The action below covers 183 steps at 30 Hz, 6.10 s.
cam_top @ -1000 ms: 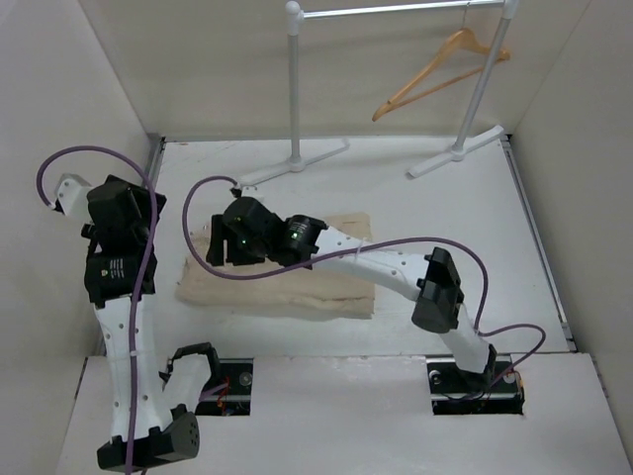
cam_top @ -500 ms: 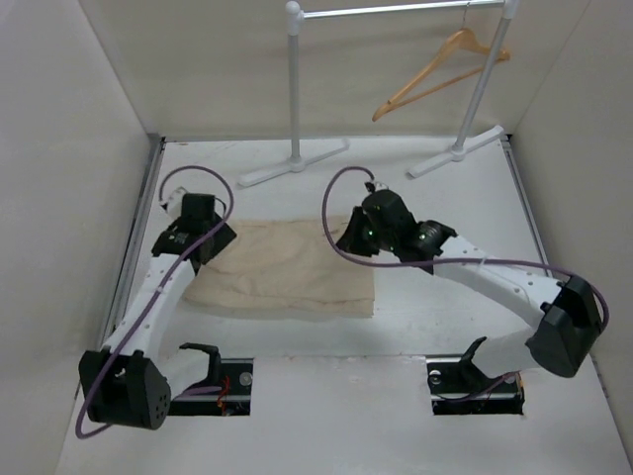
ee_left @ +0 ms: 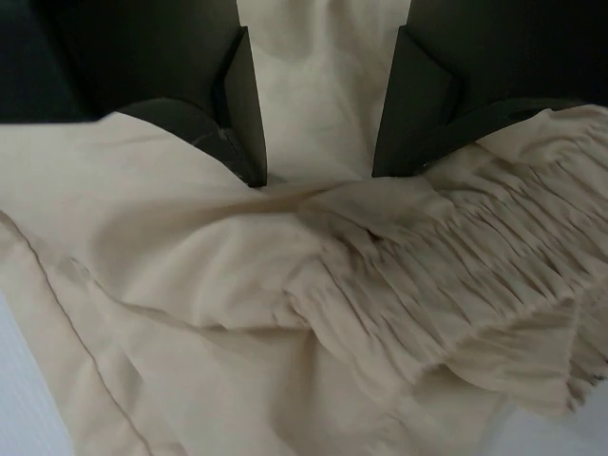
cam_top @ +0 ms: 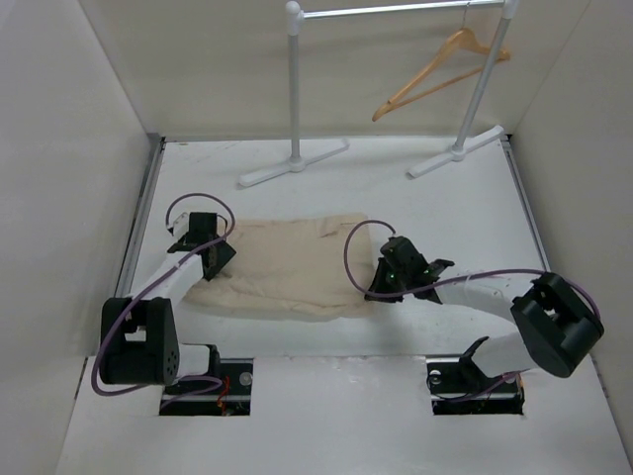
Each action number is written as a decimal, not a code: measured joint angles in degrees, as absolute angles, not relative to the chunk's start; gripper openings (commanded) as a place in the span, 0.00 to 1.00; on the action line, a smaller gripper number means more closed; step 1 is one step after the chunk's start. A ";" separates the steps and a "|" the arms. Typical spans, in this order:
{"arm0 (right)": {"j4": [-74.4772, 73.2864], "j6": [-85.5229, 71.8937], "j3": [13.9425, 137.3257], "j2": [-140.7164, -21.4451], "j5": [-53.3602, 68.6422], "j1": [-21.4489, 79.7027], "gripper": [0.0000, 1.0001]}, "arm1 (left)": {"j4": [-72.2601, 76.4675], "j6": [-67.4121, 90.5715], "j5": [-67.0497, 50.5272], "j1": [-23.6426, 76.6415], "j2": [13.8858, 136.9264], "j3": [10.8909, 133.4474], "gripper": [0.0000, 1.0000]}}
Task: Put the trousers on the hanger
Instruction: Fold the trousers at the center of the board, then pick up the hanger from the clothesline, then place the trousers on the hanger.
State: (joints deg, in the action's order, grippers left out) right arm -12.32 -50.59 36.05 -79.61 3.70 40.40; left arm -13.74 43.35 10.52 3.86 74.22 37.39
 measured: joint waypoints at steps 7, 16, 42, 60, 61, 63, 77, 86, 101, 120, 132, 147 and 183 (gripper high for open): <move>-10.92 -52.64 33.15 -76.01 4.58 39.64 0.23 | -11.86 43.31 8.16 1.28 73.34 37.28 0.52; -15.97 -51.42 41.28 -69.41 6.39 39.00 0.14 | -14.92 44.56 8.25 14.81 60.80 44.01 0.20; 3.16 -57.04 63.00 -109.67 18.41 23.99 0.11 | -15.94 58.13 9.30 33.10 52.51 21.98 0.17; -8.64 -49.10 72.97 -85.52 17.67 19.29 0.14 | -20.05 53.32 10.55 32.69 58.13 42.22 0.24; -9.19 -48.53 75.94 -86.35 17.37 18.06 0.14 | -19.66 52.73 10.61 33.01 59.75 42.57 0.22; -9.93 -47.13 82.46 -88.79 16.25 15.46 0.20 | -19.57 51.55 11.03 33.47 62.26 42.89 0.20; -15.22 -42.30 117.97 -112.86 9.47 6.02 0.55 | -21.19 43.81 16.60 35.66 67.75 46.81 0.23; -18.09 -42.19 126.08 -120.49 13.52 5.69 0.55 | -21.26 43.51 16.73 36.23 71.02 46.83 0.24; -15.77 -44.82 126.72 -120.68 19.16 6.02 0.23 | -21.26 44.18 16.99 36.67 71.24 46.85 0.32; -7.05 -44.95 101.27 -99.31 21.74 9.10 0.19 | -21.98 45.06 17.15 36.27 68.18 49.71 0.52; 2.22 -46.19 92.42 -95.44 24.84 9.10 0.17 | -22.33 45.04 17.12 36.86 67.75 52.12 0.52; 15.75 -52.75 80.18 -85.73 28.49 9.10 0.17 | -24.32 44.56 16.25 36.56 67.13 59.31 0.52; 3.81 -45.12 34.20 -57.71 23.62 23.70 0.15 | -19.07 41.01 10.26 46.54 98.83 93.01 0.46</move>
